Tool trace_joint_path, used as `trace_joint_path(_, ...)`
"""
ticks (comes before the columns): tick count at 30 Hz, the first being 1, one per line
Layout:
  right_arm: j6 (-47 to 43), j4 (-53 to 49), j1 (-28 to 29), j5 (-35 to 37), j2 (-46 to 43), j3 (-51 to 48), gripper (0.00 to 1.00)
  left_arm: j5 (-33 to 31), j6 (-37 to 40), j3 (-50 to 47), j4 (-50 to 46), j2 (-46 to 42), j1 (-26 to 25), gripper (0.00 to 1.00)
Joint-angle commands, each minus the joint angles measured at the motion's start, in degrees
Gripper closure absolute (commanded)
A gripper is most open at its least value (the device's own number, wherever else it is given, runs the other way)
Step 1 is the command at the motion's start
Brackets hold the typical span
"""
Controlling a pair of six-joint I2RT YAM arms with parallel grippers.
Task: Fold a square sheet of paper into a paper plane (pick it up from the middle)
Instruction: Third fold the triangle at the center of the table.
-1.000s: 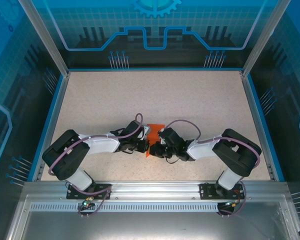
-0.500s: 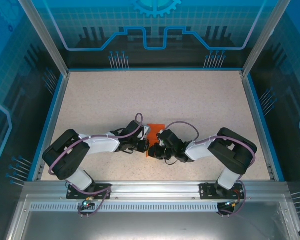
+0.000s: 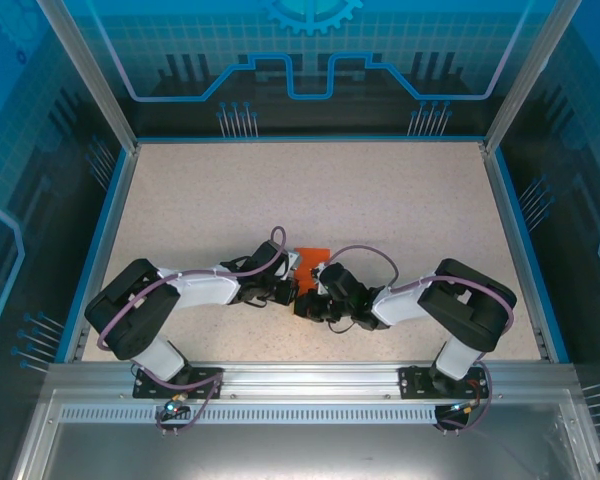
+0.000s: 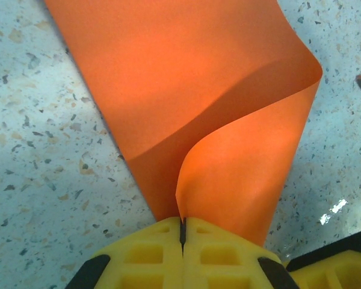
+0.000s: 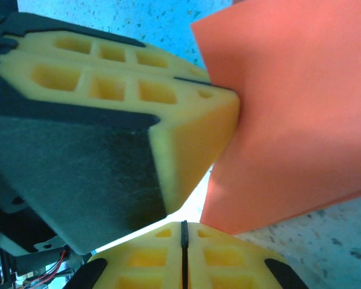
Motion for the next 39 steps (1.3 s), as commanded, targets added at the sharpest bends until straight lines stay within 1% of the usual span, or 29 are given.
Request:
trace_joint_path(1,0.30,-0.62,1.08,1.35,0.84,0.81,0.92,-0.57,-0.18,-1.35,-2.25,1.99,0.47,1.00)
trace_joint_path(9,1.93,-2.47,1.13,2.33,5.25,1.29,0.93,-0.52,-0.10,-1.36,-2.26,2.05,0.46,1.00)
trace_joint_path(13,1.63,-5.40,1.10,4.03,1.75,0.87,0.93,-0.61,0.07,-1.52,-2.43,1.83,0.44,1.00)
trace_joint_path(16,-0.74,-11.42,0.39,6.21,-3.31,1.77,0.92,-0.53,0.15,-1.44,-2.43,1.96,0.44,1.00)
trace_joint_path(18,-1.64,-12.66,-1.05,5.99,-5.30,1.67,0.91,-0.54,0.15,-1.35,-2.43,2.01,0.44,1.00)
trace_joint_path(21,-2.07,-12.05,-4.28,4.27,-5.92,1.05,0.91,-0.63,0.21,-1.39,-2.53,2.10,0.45,1.00)
trace_joint_path(25,-3.30,-11.14,-7.28,1.51,-4.62,2.25,0.91,-0.48,0.14,-1.39,-2.48,2.43,0.44,1.00)
trace_joint_path(29,-3.85,-10.24,-7.48,-0.32,-1.84,4.13,0.91,-0.58,0.11,-1.26,-2.58,2.54,0.49,1.00)
trace_joint_path(32,-3.24,-11.94,-7.39,1.49,0.21,4.20,0.91,-0.52,0.07,-1.22,-2.67,2.54,0.44,1.00)
trace_joint_path(36,-2.95,-18.73,-7.25,5.80,1.66,4.72,0.91,-0.61,0.32,-0.87,-3.04,2.88,0.44,1.00)
trace_joint_path(39,-3.58,-19.14,-7.09,6.02,0.85,4.84,0.91,-0.75,0.59,-0.66,-3.49,3.13,0.51,1.00)
